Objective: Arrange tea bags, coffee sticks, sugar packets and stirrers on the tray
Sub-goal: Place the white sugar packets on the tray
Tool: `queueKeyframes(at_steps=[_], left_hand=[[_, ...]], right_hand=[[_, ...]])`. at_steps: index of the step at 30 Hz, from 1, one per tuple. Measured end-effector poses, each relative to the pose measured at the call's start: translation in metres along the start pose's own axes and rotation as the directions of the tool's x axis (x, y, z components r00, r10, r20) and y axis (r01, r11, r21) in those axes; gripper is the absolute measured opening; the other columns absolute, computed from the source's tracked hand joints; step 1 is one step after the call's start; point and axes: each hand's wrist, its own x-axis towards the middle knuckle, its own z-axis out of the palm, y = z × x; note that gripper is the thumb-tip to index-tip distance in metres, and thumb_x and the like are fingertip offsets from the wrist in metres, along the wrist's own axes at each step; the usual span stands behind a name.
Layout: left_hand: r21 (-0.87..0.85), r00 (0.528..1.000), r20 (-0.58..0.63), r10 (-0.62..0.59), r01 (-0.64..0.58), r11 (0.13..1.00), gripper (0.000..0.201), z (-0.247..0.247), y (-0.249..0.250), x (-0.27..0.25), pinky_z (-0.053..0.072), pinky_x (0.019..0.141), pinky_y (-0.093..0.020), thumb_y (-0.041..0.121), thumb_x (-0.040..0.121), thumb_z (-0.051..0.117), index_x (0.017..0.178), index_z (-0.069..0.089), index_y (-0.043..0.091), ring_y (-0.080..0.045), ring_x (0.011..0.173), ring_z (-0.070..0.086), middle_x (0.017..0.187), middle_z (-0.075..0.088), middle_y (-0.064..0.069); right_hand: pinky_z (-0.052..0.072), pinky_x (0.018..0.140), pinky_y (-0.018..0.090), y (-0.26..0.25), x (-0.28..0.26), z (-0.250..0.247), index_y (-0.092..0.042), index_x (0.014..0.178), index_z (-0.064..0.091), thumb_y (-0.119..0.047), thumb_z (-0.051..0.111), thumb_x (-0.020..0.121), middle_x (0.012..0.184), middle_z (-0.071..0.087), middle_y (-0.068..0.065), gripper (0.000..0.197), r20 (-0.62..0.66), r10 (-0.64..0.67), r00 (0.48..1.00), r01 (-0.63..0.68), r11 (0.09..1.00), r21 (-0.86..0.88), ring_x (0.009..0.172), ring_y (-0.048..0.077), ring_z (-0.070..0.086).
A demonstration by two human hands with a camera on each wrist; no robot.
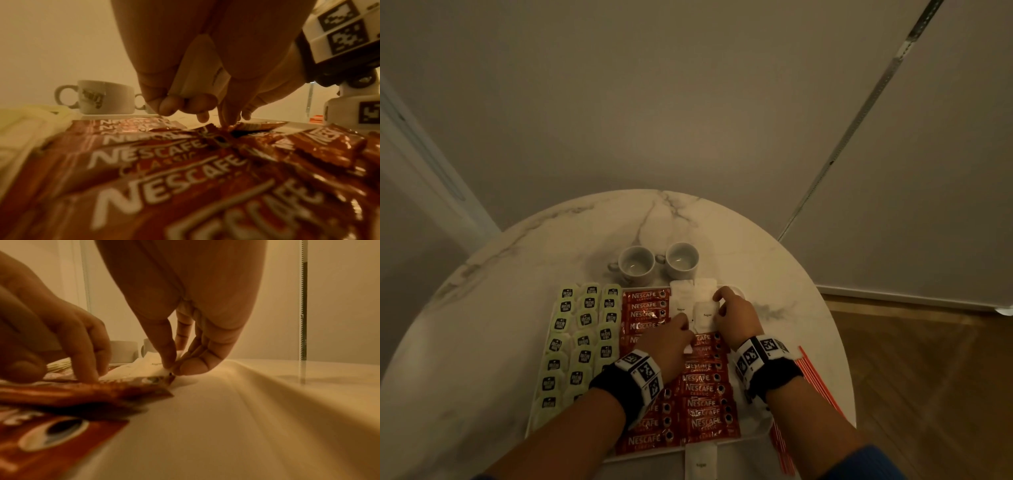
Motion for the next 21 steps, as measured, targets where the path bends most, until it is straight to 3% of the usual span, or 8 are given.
queueKeyframes(at_steps=[6, 10, 13, 15, 17, 21], left_hand=[[0.065, 1.000, -0.013, 0.014, -0.014, 0.998, 0.033, 0.008, 0.003, 0.002, 0.052, 0.084, -0.035, 0.017, 0.091, 0.052, 0.123, 0.055, 0.021, -0.019, 0.101, 0.057, 0.126, 0.043, 0.003], [0.055, 0.999, -0.021, 0.028, -0.026, 0.998, 0.033, 0.010, 0.001, 0.001, 0.051, 0.085, -0.038, 0.019, 0.090, 0.051, 0.123, 0.054, 0.022, -0.020, 0.101, 0.057, 0.124, 0.047, 0.004], [0.030, 0.999, -0.020, 0.032, -0.032, 0.999, 0.034, 0.012, 0.000, -0.001, 0.051, 0.085, -0.038, 0.022, 0.090, 0.051, 0.123, 0.053, 0.023, -0.020, 0.102, 0.058, 0.123, 0.049, 0.005], [0.009, 0.999, -0.034, 0.036, -0.035, 0.999, 0.033, 0.011, 0.001, -0.002, 0.050, 0.085, -0.038, 0.023, 0.089, 0.052, 0.122, 0.053, 0.023, -0.020, 0.102, 0.058, 0.122, 0.049, 0.005], [-0.033, 0.998, -0.063, 0.028, -0.030, 0.999, 0.029, 0.009, 0.002, -0.004, 0.050, 0.086, -0.036, 0.023, 0.089, 0.053, 0.119, 0.054, 0.023, -0.019, 0.103, 0.057, 0.121, 0.049, 0.005], [-0.064, 0.997, -0.083, 0.007, -0.012, 0.998, 0.028, 0.006, 0.004, -0.007, 0.048, 0.088, -0.032, 0.032, 0.091, 0.053, 0.117, 0.055, 0.023, -0.017, 0.104, 0.055, 0.121, 0.048, 0.005]], right_hand=[[0.046, 0.064, 0.027, 0.000, -0.001, -0.001, -0.019, 0.109, 0.054, -0.004, 0.050, 0.088, 0.075, 0.058, -0.001, 0.026, 0.032, -0.003, 0.999, 0.005, 0.999, -0.053, 0.069, 0.017, 0.056], [0.040, 0.062, 0.025, -0.001, -0.001, -0.001, -0.018, 0.113, 0.055, -0.003, 0.048, 0.088, 0.068, 0.052, -0.005, 0.029, 0.040, -0.003, 0.999, 0.006, 0.998, -0.065, 0.067, 0.017, 0.053], [0.040, 0.065, 0.024, -0.001, -0.004, -0.003, -0.019, 0.119, 0.053, -0.006, 0.053, 0.087, 0.079, 0.056, -0.004, 0.034, 0.022, 0.005, 1.000, -0.004, 0.999, -0.039, 0.070, 0.014, 0.053], [0.040, 0.066, 0.024, 0.001, -0.008, -0.007, -0.018, 0.117, 0.052, -0.010, 0.058, 0.085, 0.088, 0.058, -0.002, 0.034, -0.029, 0.036, 0.999, -0.036, 0.999, -0.003, 0.072, 0.014, 0.054], [0.040, 0.065, 0.026, 0.005, -0.016, -0.010, -0.015, 0.109, 0.053, -0.017, 0.061, 0.085, 0.085, 0.059, -0.001, 0.025, -0.063, 0.094, 0.994, -0.093, 0.996, 0.010, 0.073, 0.015, 0.055], [0.043, 0.071, 0.029, 0.013, -0.033, -0.003, -0.012, 0.100, 0.052, -0.040, 0.061, 0.087, 0.095, 0.064, 0.006, 0.032, 0.015, 0.264, 0.964, -0.263, 0.963, -0.050, 0.084, 0.021, 0.059]])
